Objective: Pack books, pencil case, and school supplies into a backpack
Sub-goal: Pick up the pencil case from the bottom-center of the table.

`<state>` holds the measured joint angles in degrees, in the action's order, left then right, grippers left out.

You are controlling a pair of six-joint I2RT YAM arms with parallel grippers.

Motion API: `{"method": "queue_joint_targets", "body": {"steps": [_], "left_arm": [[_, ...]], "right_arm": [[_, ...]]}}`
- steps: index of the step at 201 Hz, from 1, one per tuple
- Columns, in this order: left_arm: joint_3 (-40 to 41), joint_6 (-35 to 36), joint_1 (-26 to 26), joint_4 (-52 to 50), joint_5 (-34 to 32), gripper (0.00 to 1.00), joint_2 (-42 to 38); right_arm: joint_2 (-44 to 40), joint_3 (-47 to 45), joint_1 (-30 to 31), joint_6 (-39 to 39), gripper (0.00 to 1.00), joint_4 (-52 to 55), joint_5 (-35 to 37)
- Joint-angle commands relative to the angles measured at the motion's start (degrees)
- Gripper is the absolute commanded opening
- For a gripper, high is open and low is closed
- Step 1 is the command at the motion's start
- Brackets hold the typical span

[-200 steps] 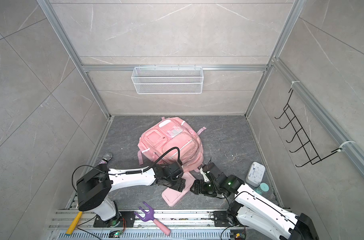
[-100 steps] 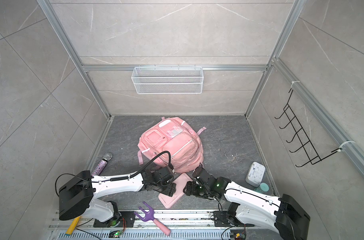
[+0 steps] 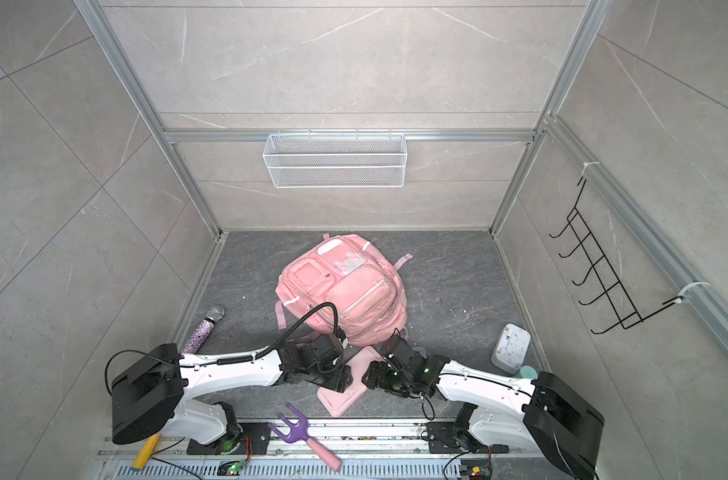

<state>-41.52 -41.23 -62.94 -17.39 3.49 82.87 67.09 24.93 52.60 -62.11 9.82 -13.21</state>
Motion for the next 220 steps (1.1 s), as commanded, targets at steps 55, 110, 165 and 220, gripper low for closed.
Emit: {"method": "queue_joint_targets", "body": {"steps": [55, 110, 165, 220], "left_arm": [[0.4, -2.0, -0.9, 8.2, 8.4, 0.67, 2.0], [1.0, -2.3, -1.0, 12.9, 11.1, 0.51, 5.4], [2.2, -1.6, 0.4, 13.7, 11.5, 0.37, 4.1], [3.8, -0.7, 3.2, 13.1, 11.7, 0.33, 2.9]], "right_arm": [[-1.7, -7.2, 0.3, -6.5, 0.79, -5.8, 0.9], [-5.2, -13.8, 0.3, -10.0, 0.79, -13.7, -0.1], [-8.7, -15.5, 0.3, -9.3, 0.79, -17.1, -2.1], [-11.9, -15.4, 0.3, -7.0, 0.76, -20.8, -4.4]]}}
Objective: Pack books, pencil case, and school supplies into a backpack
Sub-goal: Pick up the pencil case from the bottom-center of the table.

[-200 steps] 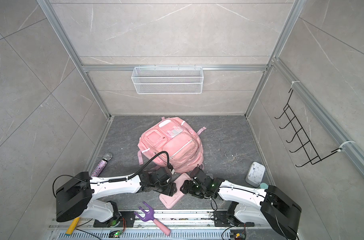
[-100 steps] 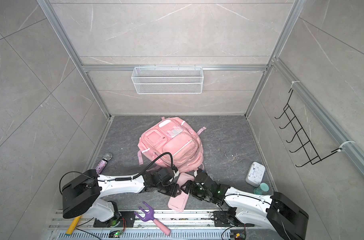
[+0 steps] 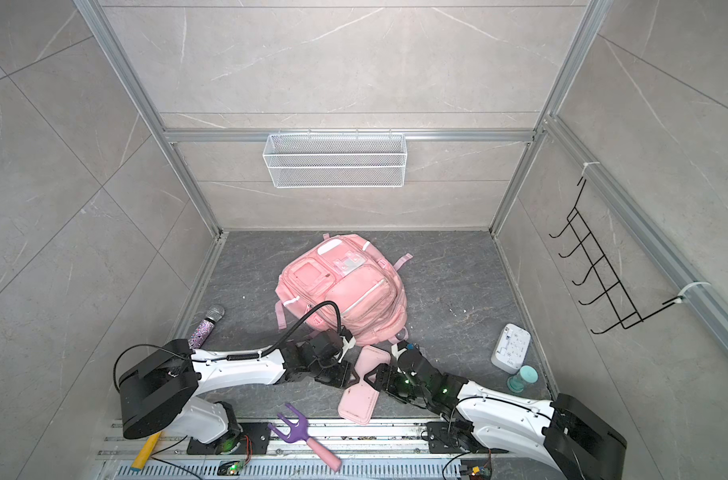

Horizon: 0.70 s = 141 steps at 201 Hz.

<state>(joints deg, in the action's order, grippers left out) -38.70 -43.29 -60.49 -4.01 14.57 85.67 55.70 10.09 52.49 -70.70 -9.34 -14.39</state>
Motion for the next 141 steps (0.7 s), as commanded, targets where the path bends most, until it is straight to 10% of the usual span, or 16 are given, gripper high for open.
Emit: {"method": "queue_joint_targets", "body": {"steps": [1, 141], "left_arm": [[1.0, 1.3, 0.8, -0.2, 0.7, 0.33, 0.2], [4.5, 2.7, 2.6, 4.9, 3.9, 0.37, 2.0]], "right_arm": [[-0.4, -0.6, 0.4, 1.6, 0.76, -1.7, -3.3], [-0.7, 0.1, 0.4, 2.1, 0.65, -15.1, -5.6]]}}
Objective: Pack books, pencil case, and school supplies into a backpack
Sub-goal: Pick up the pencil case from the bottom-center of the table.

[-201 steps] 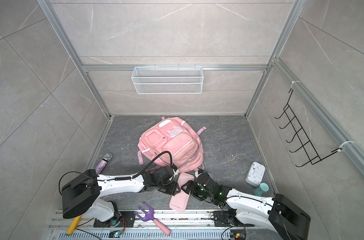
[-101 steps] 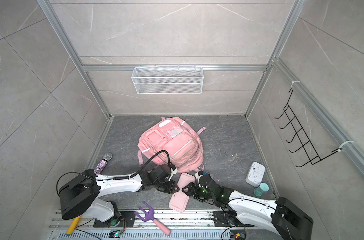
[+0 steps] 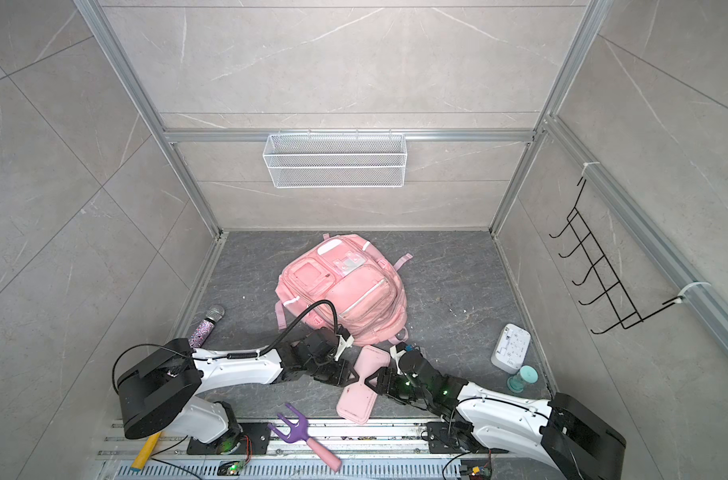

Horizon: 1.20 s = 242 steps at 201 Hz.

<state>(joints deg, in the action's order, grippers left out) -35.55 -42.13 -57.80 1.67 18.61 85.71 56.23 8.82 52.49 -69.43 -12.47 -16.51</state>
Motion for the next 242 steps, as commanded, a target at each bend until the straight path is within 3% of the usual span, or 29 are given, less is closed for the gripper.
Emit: {"method": "queue_joint_targets", "body": {"steps": [1, 53, 90, 180, 242], "left_arm": [[1.4, 1.5, -0.1, -0.8, -0.2, 0.38, 1.9], [2.5, 1.5, 1.5, -0.5, 0.7, 0.39, -0.1], [3.1, 1.3, 2.6, 0.6, 2.6, 0.26, -0.8], [2.6, 1.6, 3.5, 0.7, 4.2, 0.24, -1.0], [2.2, 1.9, 3.7, -0.4, 4.2, 0.24, -1.2]], "right_arm": [[-1.2, 1.3, 0.4, 0.9, 0.65, -12.1, -3.5], [-1.0, 1.5, 0.4, 0.7, 0.61, -14.1, -3.6], [-0.5, 1.5, 0.4, 0.1, 0.60, -17.5, -3.5], [7.7, 3.3, 0.4, -0.3, 0.59, -25.2, -3.8], [12.6, 3.4, 0.5, -1.3, 0.45, -25.8, -3.1]]}}
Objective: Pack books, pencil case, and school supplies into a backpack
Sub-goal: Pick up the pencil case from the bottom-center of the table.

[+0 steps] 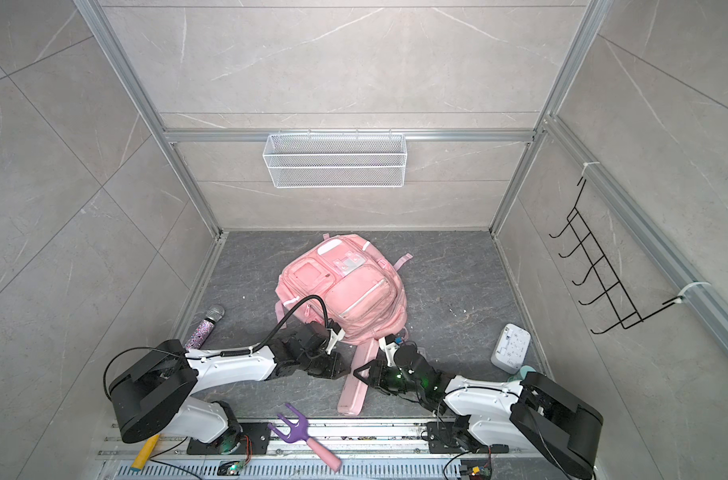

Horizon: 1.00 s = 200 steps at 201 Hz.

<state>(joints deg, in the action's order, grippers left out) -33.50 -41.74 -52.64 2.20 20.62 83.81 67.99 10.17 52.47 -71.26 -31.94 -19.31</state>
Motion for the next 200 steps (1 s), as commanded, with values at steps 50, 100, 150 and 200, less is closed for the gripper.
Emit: {"method": "queue_joint_targets", "body": {"steps": [50, 100, 150, 200], "left_arm": [[-2.2, 3.4, -1.0, -5.2, 2.1, 0.25, -1.6], [-11.7, 11.0, -0.4, -18.7, -0.4, 0.29, -6.2], [-21.5, 15.4, 4.5, -29.4, -9.2, 0.42, -8.1], [-34.9, 18.9, 6.6, -35.1, -17.1, 0.46, 0.3]], "right_arm": [[-7.6, 3.0, 0.5, 3.5, 0.36, 8.8, 0.7], [-20.9, 10.7, 0.5, 10.5, 0.23, 36.2, 5.1], [-26.9, 19.9, -0.4, 18.8, 0.17, 55.8, 11.1], [-25.5, 27.0, -9.3, 23.0, 0.14, 59.9, 14.9]]}}
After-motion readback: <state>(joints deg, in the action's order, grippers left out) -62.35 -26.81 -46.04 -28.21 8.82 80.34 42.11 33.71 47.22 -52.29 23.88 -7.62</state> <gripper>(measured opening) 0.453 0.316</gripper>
